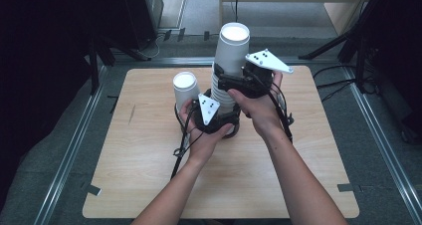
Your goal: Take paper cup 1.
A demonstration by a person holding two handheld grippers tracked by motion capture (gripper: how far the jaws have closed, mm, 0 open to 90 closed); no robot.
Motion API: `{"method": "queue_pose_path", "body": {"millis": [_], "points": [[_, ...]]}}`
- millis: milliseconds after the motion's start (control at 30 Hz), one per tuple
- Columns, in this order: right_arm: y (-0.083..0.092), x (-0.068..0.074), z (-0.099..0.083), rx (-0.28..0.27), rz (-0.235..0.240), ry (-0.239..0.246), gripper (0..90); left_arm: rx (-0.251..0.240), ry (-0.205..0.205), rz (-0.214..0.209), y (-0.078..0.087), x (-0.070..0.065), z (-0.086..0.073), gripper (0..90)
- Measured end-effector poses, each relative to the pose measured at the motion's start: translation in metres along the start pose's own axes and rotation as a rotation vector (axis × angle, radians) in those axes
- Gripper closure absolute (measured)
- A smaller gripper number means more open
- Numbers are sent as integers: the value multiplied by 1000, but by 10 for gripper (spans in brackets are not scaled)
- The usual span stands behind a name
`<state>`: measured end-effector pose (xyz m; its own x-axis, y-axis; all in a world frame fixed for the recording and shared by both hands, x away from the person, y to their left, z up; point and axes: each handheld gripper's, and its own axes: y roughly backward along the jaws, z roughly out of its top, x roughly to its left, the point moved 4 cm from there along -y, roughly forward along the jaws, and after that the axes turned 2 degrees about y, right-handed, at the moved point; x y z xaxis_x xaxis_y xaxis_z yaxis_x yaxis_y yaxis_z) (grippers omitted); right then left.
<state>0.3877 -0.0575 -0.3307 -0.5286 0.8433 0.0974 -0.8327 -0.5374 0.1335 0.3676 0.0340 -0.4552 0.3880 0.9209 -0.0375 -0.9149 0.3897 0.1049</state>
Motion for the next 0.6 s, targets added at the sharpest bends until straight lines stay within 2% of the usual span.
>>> {"method": "queue_pose_path", "body": {"millis": [367, 600], "points": [[-2, 2, -1, -14, -6, 25, 92, 3, -6, -1, 1, 1, 0, 61], [-2, 2, 0, -15, 4, 19, 89, 1, -4, 1, 1, 0, -1, 62]]}}
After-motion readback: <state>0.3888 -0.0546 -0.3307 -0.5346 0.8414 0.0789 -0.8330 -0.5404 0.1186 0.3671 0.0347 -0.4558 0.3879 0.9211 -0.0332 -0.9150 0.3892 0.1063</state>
